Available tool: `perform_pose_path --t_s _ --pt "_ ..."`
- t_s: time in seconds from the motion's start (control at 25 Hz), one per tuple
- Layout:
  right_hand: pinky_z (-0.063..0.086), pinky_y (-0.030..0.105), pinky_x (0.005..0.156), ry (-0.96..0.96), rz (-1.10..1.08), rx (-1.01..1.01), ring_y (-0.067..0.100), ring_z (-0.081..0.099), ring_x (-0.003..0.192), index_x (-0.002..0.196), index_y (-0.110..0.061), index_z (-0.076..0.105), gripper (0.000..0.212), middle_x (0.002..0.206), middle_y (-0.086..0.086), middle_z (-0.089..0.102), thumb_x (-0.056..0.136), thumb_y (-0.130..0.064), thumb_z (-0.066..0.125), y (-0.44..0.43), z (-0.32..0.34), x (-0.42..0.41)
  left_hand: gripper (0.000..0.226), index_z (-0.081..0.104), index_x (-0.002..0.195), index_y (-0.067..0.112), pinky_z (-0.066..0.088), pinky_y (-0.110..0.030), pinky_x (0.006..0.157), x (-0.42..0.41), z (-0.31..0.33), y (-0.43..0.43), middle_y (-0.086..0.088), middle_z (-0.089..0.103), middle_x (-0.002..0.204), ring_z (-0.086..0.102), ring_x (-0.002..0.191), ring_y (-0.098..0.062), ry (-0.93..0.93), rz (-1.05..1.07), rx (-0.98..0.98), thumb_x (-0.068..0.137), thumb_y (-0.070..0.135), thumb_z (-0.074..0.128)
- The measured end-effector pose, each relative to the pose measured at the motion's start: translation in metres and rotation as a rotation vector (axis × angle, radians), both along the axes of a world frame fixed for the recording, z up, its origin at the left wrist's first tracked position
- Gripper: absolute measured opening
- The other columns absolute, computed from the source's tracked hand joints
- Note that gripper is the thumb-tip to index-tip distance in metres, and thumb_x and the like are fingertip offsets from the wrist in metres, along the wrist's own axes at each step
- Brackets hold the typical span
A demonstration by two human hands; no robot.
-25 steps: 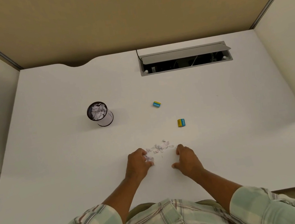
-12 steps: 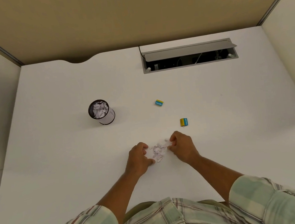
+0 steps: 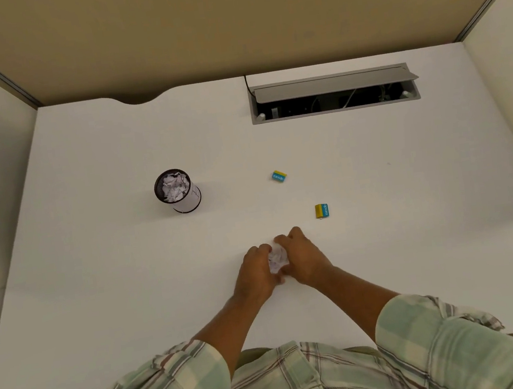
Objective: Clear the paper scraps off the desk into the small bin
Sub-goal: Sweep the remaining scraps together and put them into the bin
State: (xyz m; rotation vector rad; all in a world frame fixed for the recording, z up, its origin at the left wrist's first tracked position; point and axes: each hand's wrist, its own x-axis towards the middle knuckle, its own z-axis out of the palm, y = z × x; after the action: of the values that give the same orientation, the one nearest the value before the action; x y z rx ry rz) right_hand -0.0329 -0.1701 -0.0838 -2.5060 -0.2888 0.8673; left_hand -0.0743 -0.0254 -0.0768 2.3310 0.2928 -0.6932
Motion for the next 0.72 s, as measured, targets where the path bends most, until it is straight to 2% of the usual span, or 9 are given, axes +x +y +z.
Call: perform_pose_path --t_s 0.08,0.2,0.24,0.32,0.4,0.48,0.56,0.64,0.72 --pt "0.056 0.033 0.085 -0.044 0.035 -0.003 0.023 0.062 0.096 0.125 -0.016 0.059 0.044 0.115 0.008 0.047 0.086 -0.024 0.076 0.005 -0.003 -0.002 0.042 0.060 0.119 0.011 0.054 -0.037 0.088 0.000 -0.005 0.000 -0.012 0.060 0.119 0.061 0.106 -0.028 -0.041 -0.060 0.076 0.081 0.011 0.077" --pt "0.054 0.029 0.082 -0.085 0.068 -0.017 0.021 0.061 0.091 0.115 -0.015 0.067 0.022 0.109 0.008 0.053 0.095 -0.021 0.065 0.006 -0.007 -0.006 0.014 0.066 0.105 0.004 0.051 -0.019 0.070 -0.004 -0.015 -0.001 -0.013 0.064 0.102 0.062 0.082 -0.017 -0.077 -0.054 0.118 0.096 0.014 0.063" --pt "0.052 0.027 0.082 -0.093 0.081 -0.024 0.021 0.061 0.091 0.112 -0.015 0.068 0.017 0.107 0.009 0.055 0.097 -0.020 0.061 0.005 -0.009 -0.008 0.014 0.069 0.101 0.004 0.047 -0.014 0.066 -0.004 -0.018 -0.001 -0.011 0.065 0.096 0.062 0.078 -0.014 -0.092 -0.050 0.135 0.098 0.016 0.062" --pt "0.050 0.026 0.090 -0.092 0.067 -0.021 0.023 0.063 0.098 0.105 -0.015 0.072 0.016 0.105 0.010 0.061 0.099 -0.016 0.057 0.005 -0.014 -0.012 0.017 0.075 0.098 0.008 0.042 -0.018 0.068 -0.006 -0.019 -0.003 -0.009 0.069 0.092 0.064 0.079 -0.016 -0.112 0.011 0.088 0.097 0.023 0.066" --pt "0.046 0.027 0.102 -0.079 0.019 -0.015 0.024 0.062 0.111 0.099 -0.014 0.075 0.016 0.107 0.011 0.068 0.097 -0.013 0.059 0.006 -0.016 -0.013 0.020 0.078 0.100 0.010 0.044 -0.022 0.071 -0.004 -0.016 -0.003 -0.009 0.073 0.092 0.067 0.082 -0.020 -0.090 0.041 0.058 0.097 0.026 0.066" --pt "0.045 0.028 0.106 -0.065 -0.013 -0.007 0.022 0.061 0.118 0.094 -0.013 0.077 0.016 0.107 0.011 0.072 0.094 -0.012 0.061 0.006 -0.016 -0.010 0.020 0.080 0.097 0.011 0.050 -0.026 0.071 -0.002 -0.015 -0.003 -0.009 0.075 0.089 0.067 0.079 -0.020 -0.083 0.025 0.061 0.097 0.025 0.066" --pt "0.050 0.026 0.093 -0.049 -0.033 -0.004 0.022 0.067 0.104 0.090 -0.012 0.077 0.013 0.098 0.010 0.074 0.091 -0.011 0.064 0.006 -0.011 -0.006 0.018 0.080 0.090 0.012 0.055 -0.031 0.071 -0.002 -0.014 0.000 -0.009 0.075 0.082 0.066 0.073 -0.020 -0.090 -0.004 0.061 0.096 0.024 0.067" --pt "0.047 0.022 0.073 -0.022 -0.066 0.009 0.018 0.066 0.084 0.087 -0.011 0.078 0.010 0.089 0.008 0.075 0.088 -0.011 0.068 0.005 -0.006 -0.004 0.015 0.081 0.087 0.014 0.056 -0.034 0.070 -0.002 -0.012 0.003 -0.006 0.074 0.078 0.064 0.069 -0.018 -0.097 -0.011 0.035 0.093 0.022 0.070" --pt "0.043 0.020 0.065 0.010 -0.112 0.049 0.015 0.064 0.076 0.083 -0.011 0.078 0.008 0.083 0.006 0.074 0.084 -0.009 0.071 0.004 -0.003 -0.002 0.011 0.081 0.087 0.016 0.049 -0.027 0.063 -0.002 -0.009 0.007 -0.003 0.074 0.076 0.058 0.064 -0.011 -0.111 0.003 -0.004 0.092 0.018 0.071"
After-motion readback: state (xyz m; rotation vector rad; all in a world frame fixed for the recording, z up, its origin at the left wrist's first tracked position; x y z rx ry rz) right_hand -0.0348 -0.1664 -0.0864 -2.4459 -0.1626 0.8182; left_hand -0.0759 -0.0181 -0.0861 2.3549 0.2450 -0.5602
